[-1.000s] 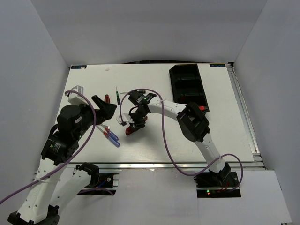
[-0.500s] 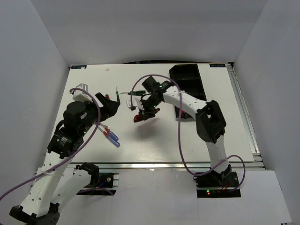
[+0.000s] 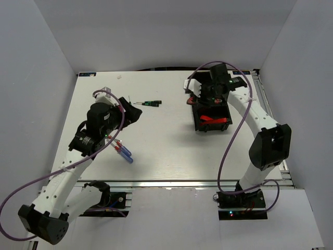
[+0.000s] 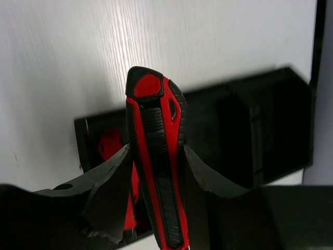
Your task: Sort the tools into containers
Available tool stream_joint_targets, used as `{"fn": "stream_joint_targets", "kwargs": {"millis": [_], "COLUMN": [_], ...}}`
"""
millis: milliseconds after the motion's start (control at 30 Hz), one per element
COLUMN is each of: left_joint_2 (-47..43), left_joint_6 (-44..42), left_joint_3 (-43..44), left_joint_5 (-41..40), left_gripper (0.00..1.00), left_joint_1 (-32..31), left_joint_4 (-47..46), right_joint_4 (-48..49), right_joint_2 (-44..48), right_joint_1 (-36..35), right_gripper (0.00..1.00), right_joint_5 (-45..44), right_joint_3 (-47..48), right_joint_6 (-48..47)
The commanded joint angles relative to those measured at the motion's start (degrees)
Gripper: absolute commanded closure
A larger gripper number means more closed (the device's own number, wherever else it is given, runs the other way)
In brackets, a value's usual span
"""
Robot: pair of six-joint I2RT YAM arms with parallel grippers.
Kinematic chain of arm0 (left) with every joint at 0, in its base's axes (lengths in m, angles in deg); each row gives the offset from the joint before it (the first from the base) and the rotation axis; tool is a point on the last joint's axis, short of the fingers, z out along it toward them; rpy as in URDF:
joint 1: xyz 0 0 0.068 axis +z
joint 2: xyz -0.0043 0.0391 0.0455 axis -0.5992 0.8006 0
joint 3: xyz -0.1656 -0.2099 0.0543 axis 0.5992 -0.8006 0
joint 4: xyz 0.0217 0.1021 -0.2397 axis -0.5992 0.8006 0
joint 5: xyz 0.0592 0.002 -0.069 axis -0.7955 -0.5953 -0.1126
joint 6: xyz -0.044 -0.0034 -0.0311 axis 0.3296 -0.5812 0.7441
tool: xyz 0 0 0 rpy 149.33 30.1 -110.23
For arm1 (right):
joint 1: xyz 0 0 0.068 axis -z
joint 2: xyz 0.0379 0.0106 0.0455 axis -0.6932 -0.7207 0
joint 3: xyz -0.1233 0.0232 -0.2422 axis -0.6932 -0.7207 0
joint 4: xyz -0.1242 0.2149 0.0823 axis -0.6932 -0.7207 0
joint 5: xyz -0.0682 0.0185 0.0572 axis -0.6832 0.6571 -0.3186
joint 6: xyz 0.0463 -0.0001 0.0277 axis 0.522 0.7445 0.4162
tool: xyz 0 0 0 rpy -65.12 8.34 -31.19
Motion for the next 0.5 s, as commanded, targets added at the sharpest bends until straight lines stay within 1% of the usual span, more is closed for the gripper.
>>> {"fn": "stream_joint_targets", "kwargs": {"millis": [0, 100, 200, 300, 467], "left_joint_2": [1.5, 3.5, 5.0, 6.3, 7.9], "left_joint_6": [0.7, 1.0, 1.1, 1.5, 2.0], "left_joint_3": [-0.4, -0.4, -0.4, -0.6, -0.8], "left_joint_5": [3.3, 4.2, 4.8, 5.5, 6.7], "left_gripper": [0.08, 0.08, 0.08, 0.08, 0.08], "left_joint_1": [-0.2, -0.2, -0.2, -0.2, -0.2], "left_joint_4": [-3.8, -5.1, -5.8, -6.2, -6.7], "right_joint_4": [0.6, 2.4, 4.7, 6.0, 7.5], "right_joint_2": [2.7, 3.6, 3.7, 2.9, 1.4], "right_joint_1": [3.9, 6.3, 8.1, 8.8, 9.6], "right_gripper": [0.90, 0.88, 0.85, 0.82, 0.74], "right_joint_5": [-5.1, -7.4, -7.5, -8.2, -9.0], "right_joint_3": [-5.2, -10.0, -13.0, -14.2, -15.6], "right_joint_6": [-2.3, -4.2, -4.8, -5.1, -5.7]}}
